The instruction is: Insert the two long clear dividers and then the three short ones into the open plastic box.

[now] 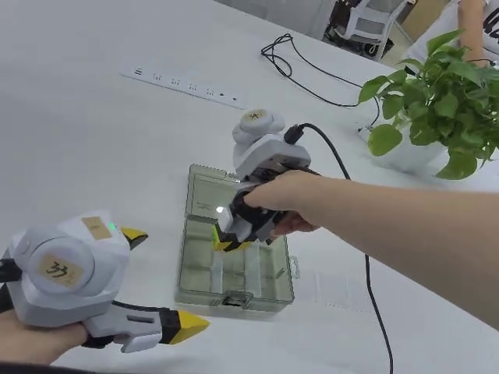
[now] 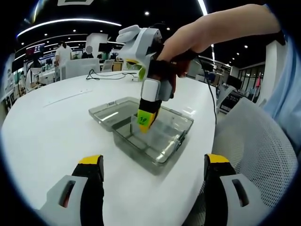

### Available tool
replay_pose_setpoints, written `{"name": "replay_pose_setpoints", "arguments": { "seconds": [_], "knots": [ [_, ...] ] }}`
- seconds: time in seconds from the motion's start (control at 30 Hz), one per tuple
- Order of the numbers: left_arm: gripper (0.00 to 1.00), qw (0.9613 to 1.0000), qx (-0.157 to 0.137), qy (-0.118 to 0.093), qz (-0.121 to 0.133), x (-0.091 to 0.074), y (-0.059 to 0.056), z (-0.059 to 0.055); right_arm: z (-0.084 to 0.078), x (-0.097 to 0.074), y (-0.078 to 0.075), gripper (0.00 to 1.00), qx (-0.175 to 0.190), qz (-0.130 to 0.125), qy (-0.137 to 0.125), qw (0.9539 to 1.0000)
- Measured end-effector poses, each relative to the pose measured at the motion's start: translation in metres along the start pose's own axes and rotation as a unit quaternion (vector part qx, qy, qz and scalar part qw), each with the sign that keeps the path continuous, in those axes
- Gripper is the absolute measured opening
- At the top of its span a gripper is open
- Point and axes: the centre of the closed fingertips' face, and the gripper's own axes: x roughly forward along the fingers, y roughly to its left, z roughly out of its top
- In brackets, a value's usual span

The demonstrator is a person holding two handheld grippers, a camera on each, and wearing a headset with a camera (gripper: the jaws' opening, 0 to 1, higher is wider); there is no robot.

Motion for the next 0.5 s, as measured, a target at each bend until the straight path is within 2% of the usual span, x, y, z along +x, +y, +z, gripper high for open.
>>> {"name": "replay_pose_setpoints", "arguments": {
  "seconds": [0.13,0.23,0.33,0.43,0.47,0.5],
  "knots": [
    [0.90,1.0000,-0.001,0.002,-0.001,0.001,0.000,0.000,0.001,-0.002,-0.005,0.19,0.005,0.010,-0.012,0.9999],
    [0.90,1.0000,0.000,0.005,-0.001,0.002,-0.001,-0.001,0.002,-0.003,-0.001,0.24,0.013,0.037,-0.030,0.9988],
    [0.90,1.0000,0.001,0.008,-0.003,0.003,-0.002,-0.001,0.005,-0.005,-0.001,0.28,0.018,0.049,-0.047,0.9976],
    [0.90,1.0000,0.001,0.008,-0.002,0.003,-0.003,0.000,0.007,-0.007,0.005,0.32,0.039,0.073,-0.062,0.9946],
    [0.90,1.0000,0.000,0.007,-0.001,0.003,-0.003,0.001,0.011,-0.009,0.009,0.33,0.039,0.090,-0.079,0.9920],
    [0.90,1.0000,-0.001,0.007,-0.001,0.003,-0.003,0.002,0.011,-0.010,0.009,0.36,0.046,0.090,-0.080,0.9917]
  ]
}}
